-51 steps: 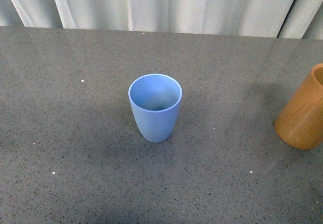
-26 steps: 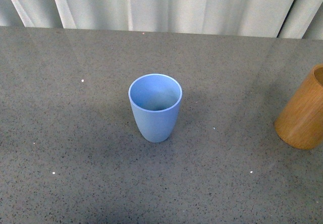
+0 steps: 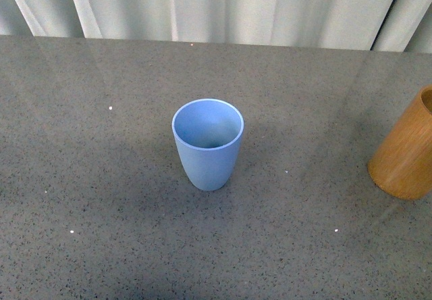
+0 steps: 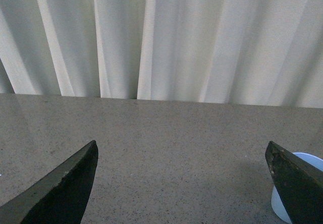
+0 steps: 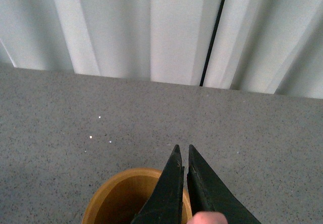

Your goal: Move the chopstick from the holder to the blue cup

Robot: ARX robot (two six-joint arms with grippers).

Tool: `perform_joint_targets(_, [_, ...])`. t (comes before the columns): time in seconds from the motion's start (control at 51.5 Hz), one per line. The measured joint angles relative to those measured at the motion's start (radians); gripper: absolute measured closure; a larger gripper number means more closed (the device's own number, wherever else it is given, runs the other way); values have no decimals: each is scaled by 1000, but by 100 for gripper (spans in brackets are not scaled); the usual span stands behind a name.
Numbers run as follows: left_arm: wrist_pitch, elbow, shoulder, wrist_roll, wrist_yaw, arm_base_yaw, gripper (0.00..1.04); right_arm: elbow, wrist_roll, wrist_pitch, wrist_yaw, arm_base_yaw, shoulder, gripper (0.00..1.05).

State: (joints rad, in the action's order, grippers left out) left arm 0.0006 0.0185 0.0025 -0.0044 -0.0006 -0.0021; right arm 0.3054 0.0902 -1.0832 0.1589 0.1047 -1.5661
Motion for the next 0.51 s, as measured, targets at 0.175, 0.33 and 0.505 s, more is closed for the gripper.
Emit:
perform_joint_targets(0.175, [0,0,0,0,0,0,7,71,-84,161,-3,9,134,104])
perform_joint_targets(0.33, [0,0,0,0,0,0,7,138,-229,338,-26,-10,276,104])
perform_joint_targets(0.505, [0,0,0,0,0,0,7,208,-417,531,-53,-86,459,104])
